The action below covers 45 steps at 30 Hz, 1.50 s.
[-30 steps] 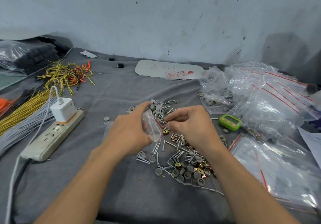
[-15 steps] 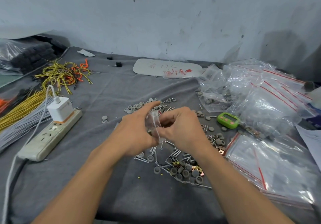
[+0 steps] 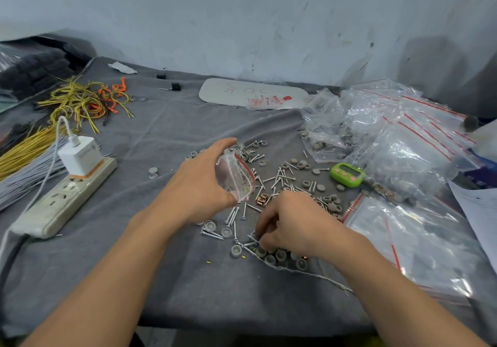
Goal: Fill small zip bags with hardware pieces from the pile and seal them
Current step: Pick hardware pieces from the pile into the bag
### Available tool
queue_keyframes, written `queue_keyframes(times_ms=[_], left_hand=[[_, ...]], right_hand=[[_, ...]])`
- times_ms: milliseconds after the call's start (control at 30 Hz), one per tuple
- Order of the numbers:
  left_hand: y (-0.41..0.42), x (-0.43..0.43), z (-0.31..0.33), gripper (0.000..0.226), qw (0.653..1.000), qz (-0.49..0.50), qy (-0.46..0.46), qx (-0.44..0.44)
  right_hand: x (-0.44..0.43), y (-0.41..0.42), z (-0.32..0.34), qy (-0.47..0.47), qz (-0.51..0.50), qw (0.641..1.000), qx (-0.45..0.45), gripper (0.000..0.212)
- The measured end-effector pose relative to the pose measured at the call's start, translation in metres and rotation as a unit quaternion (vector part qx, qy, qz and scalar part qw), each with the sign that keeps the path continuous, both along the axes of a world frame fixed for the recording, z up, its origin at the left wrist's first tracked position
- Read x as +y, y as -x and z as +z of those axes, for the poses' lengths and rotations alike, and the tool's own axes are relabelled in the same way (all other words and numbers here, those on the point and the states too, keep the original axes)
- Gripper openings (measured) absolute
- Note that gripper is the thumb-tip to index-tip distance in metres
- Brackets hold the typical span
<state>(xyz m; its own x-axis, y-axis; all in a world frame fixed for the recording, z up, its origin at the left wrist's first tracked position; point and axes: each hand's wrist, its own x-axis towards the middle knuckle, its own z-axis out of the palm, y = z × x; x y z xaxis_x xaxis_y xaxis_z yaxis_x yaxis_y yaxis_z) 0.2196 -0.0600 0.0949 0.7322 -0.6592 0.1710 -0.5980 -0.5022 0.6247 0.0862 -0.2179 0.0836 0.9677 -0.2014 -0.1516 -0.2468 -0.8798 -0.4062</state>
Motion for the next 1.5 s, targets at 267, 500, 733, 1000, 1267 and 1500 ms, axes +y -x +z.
queue_keyframes(times_ms=[267,500,733,1000,1267,1500], left_hand=[[0.003,0.0,-0.002,0.095,1.0,-0.012,0.007,-0.014],[0.005,-0.001,-0.005,0.097,1.0,-0.004,0.002,-0.01],[0.014,-0.013,-0.009,0.103,0.997,-0.025,-0.047,-0.048],[0.023,-0.019,-0.009,0.098,0.993,-0.024,-0.086,-0.071],[0.029,-0.021,-0.011,0.1,0.992,-0.025,-0.092,-0.089],[0.029,-0.023,-0.01,0.104,0.992,-0.033,-0.093,-0.083]], right_hand=[[-0.01,0.01,-0.013,-0.053,-0.102,0.991,-0.068,0.02],[-0.034,0.024,0.005,-0.02,-0.157,0.979,-0.133,0.025],[-0.042,0.055,0.011,-0.011,-0.083,0.996,-0.007,0.016],[-0.025,0.059,-0.006,0.089,-0.092,0.991,-0.037,0.022],[-0.03,0.055,-0.007,0.073,-0.102,0.992,-0.027,0.007],[-0.036,0.056,-0.002,-0.056,-0.169,0.976,-0.124,0.012]])
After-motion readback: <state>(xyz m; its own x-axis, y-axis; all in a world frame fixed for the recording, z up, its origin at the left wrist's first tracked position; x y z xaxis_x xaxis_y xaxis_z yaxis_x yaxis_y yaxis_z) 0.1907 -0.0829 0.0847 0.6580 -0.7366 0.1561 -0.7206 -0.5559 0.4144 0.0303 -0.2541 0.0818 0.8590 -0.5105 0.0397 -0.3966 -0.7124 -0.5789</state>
